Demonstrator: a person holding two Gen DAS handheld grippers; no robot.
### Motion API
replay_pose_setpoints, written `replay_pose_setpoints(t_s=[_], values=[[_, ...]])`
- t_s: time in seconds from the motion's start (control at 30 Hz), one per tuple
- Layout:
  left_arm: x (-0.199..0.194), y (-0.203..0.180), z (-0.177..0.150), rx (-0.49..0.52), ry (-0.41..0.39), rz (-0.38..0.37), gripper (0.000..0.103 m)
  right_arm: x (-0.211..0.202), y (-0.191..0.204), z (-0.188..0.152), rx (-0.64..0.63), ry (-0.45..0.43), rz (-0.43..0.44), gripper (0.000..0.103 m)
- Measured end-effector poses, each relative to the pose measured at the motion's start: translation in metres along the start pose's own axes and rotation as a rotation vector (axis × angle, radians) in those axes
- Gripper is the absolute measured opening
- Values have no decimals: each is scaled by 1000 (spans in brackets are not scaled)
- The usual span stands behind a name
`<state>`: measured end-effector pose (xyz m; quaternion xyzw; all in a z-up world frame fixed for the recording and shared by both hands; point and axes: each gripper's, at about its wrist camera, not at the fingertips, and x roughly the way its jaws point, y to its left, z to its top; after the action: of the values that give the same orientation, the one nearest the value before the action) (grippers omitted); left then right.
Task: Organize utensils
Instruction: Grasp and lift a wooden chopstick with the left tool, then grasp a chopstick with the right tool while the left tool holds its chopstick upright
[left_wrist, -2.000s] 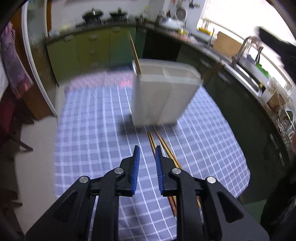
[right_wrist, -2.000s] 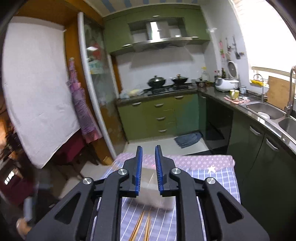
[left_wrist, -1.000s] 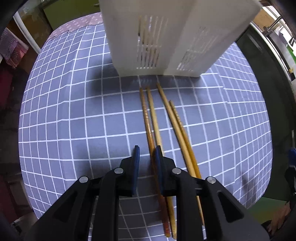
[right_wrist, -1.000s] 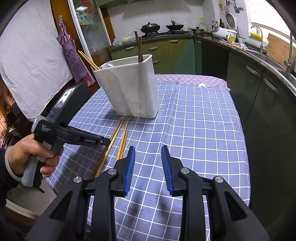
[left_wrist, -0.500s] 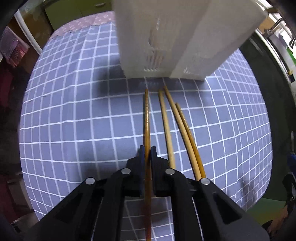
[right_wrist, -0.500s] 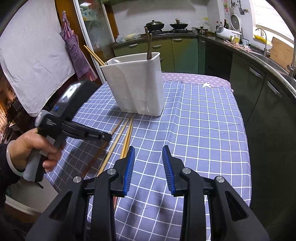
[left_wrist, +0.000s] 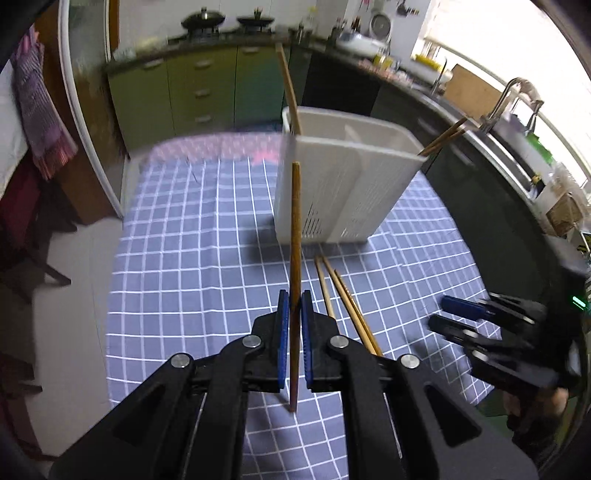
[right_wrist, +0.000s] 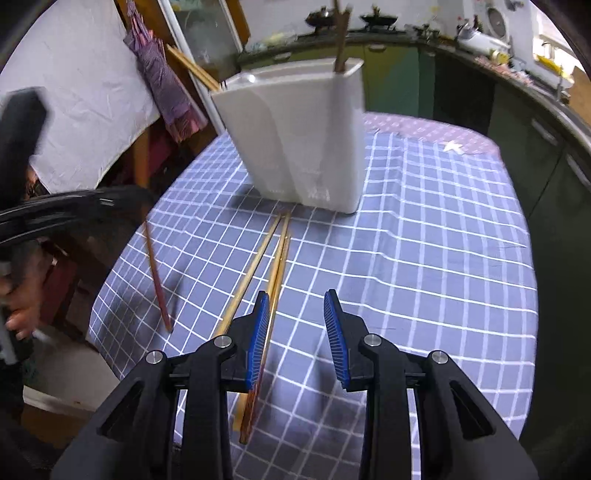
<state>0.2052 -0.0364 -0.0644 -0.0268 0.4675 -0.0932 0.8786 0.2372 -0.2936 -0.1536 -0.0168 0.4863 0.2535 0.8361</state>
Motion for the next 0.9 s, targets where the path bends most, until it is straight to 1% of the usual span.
replay_pose_setpoints(t_s=[0.07, 0.1, 0.2, 0.3, 0.53, 0.67, 0.73, 0.8, 0.9], values=[[-10, -2, -5, 14, -24, 5, 6, 21, -1, 11, 3, 55, 0, 30], [-13, -4, -8, 20, -29, 5, 7, 28, -2, 13, 4, 71, 1, 25], [-18, -3, -13, 31, -42, 3, 7, 56, 1, 25, -3, 141, 2, 21], [-20, -3, -15, 45, -49, 5, 7, 76, 6, 31, -17, 181, -12, 17], [-25, -6, -19, 64, -54, -4, 6, 93, 18, 38, -53, 197, -42, 17], [-25, -5, -20, 67, -54, -6, 7, 99, 21, 37, -74, 206, -100, 17], [-25, -6, -20, 70, -53, -5, 7, 99, 19, 36, -71, 204, -114, 17], [-25, -6, -20, 72, -52, -4, 7, 97, 17, 36, -74, 191, -157, 17], [-25, -6, -20, 74, -51, -2, 7, 96, 19, 36, -74, 198, -126, 17]])
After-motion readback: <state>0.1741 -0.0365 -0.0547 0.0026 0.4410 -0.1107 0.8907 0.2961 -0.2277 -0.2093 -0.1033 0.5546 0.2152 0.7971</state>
